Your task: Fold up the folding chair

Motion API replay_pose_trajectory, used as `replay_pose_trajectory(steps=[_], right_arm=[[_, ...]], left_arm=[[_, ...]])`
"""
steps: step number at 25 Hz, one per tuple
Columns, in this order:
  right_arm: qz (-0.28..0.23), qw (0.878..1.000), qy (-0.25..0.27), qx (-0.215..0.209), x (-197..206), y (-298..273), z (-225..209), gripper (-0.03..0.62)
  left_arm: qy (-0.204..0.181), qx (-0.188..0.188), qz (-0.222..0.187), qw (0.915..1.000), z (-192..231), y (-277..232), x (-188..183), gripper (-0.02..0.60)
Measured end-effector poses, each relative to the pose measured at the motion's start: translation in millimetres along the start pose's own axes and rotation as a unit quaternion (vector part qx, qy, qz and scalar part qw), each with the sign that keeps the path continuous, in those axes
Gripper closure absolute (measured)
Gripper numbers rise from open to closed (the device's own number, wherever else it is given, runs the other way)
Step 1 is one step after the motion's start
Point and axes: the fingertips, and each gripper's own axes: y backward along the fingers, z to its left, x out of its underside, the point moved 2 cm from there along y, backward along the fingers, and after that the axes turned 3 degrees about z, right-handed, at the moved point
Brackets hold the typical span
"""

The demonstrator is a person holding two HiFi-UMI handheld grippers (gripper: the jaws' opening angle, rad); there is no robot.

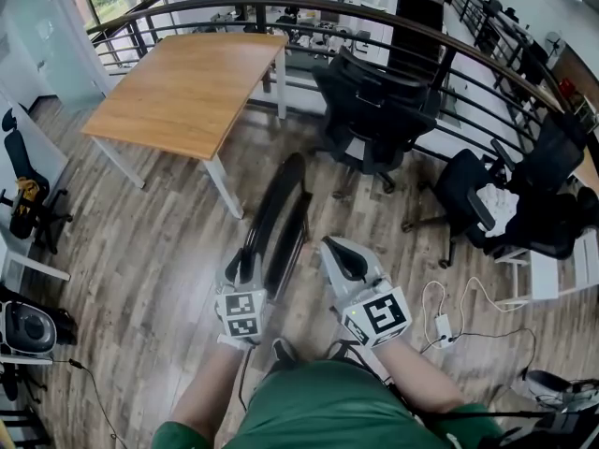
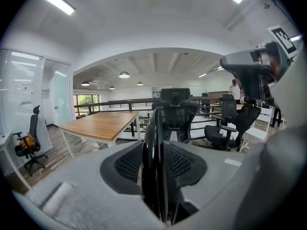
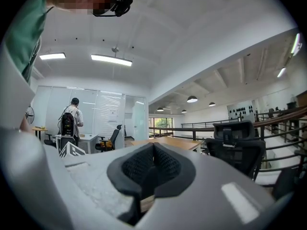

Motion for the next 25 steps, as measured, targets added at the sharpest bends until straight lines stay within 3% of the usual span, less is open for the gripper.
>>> replay_pose_trajectory(steps=[25], right_arm=[[0.002,1.0,0.005,0.005,-3.3,5.4,8.2,0.591]], left_arm=[[-0.002,0.012,-0.01,0.9999,-1.0,2.2,-3.7,0.443]])
